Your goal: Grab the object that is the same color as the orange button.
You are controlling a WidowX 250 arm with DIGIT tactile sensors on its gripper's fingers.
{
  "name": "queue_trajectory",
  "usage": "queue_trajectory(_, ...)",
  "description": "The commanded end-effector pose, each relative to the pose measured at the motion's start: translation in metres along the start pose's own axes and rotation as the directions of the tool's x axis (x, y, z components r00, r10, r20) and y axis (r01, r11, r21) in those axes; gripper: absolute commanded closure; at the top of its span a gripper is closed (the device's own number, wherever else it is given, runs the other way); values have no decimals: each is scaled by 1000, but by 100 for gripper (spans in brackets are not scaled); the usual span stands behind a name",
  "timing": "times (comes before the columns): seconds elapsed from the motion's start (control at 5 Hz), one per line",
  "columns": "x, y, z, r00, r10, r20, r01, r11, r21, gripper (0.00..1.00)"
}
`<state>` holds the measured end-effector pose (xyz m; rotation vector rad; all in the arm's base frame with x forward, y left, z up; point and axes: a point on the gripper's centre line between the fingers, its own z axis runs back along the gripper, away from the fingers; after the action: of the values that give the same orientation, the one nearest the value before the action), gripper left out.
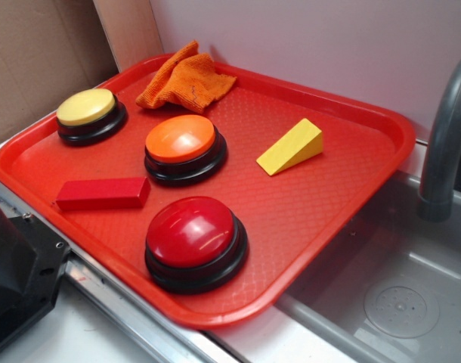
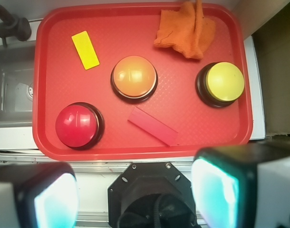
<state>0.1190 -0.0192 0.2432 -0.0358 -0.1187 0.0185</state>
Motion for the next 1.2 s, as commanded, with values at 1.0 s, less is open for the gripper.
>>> queue_trajectory(1.0, 131, 126, -133, 970, 217, 110, -236, 949, 211, 0)
